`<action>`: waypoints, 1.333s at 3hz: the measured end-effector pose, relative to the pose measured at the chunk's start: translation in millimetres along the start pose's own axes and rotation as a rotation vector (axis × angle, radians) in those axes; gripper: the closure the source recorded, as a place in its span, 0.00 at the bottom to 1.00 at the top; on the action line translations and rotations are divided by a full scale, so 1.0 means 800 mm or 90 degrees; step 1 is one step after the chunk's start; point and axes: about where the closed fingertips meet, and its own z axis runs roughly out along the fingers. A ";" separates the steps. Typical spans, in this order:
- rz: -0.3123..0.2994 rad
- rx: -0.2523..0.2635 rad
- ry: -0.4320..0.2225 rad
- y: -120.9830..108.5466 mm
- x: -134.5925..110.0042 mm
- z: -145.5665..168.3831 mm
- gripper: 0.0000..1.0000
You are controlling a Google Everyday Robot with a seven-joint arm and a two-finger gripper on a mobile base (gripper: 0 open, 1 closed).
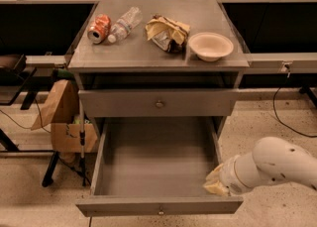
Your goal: Close middle drawer
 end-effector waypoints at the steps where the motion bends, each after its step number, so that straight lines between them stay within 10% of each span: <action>1: 0.044 -0.020 0.031 0.013 0.048 0.025 0.87; 4: 0.067 -0.033 0.030 0.012 0.070 0.043 1.00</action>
Offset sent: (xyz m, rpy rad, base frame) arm -0.0225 -0.0172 -0.0370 -0.0166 0.0817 -0.0474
